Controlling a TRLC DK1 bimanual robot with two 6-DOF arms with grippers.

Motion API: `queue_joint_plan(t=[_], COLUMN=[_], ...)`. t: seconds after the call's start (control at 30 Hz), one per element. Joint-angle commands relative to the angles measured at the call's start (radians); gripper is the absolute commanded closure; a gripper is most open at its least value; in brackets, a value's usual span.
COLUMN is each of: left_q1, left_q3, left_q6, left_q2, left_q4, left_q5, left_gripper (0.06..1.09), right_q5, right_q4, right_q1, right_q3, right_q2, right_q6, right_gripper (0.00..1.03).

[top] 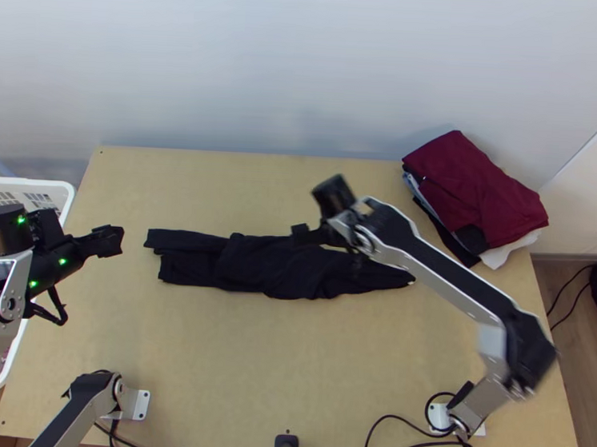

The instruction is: Fold the t-shirt

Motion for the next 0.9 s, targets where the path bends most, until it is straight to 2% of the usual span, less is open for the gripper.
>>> queue_joint_plan(t=[0.0, 0.27, 0.33, 0.43, 0.6, 0.63, 0.7, 0.87], left_q1=[0.006, 0.006, 0.014, 0.026, 0.026, 0.026, 0.030, 0.035], left_q3=[-0.013, -0.014, -0.013, -0.011, 0.019, 0.024, 0.032, 0.035], left_q6=[0.009, 0.026, 0.035, 0.041, 0.040, 0.040, 0.040, 0.040], left_q2=[-0.011, -0.008, -0.008, -0.006, -0.003, -0.003, -0.001, -0.011], left_q4=[0.004, -0.018, -0.022, -0.029, -0.059, -0.062, -0.072, -0.084], left_q5=[0.007, 0.007, 0.007, 0.007, 0.008, 0.008, 0.008, 0.008], left_gripper=[0.11, 0.11, 0.11, 0.11, 0.11, 0.11, 0.11, 0.11], right_q5=[0.028, 0.028, 0.028, 0.028, 0.028, 0.028, 0.028, 0.028], right_q4=[-0.091, -0.098, -0.098, -0.098, -0.098, -0.098, -0.097, -0.097], right_q1=[0.022, 0.030, 0.031, 0.037, 0.057, 0.062, 0.065, 0.065], right_q3=[0.094, 0.150, 0.156, 0.163, 0.163, 0.163, 0.166, 0.170], right_q2=[0.103, 0.212, 0.227, 0.254, 0.287, 0.291, 0.296, 0.314], right_q6=[0.077, 0.103, 0.102, 0.100, 0.096, 0.094, 0.088, 0.083], right_gripper=[0.04, 0.04, 0.06, 0.16, 0.16, 0.23, 0.44, 0.47])
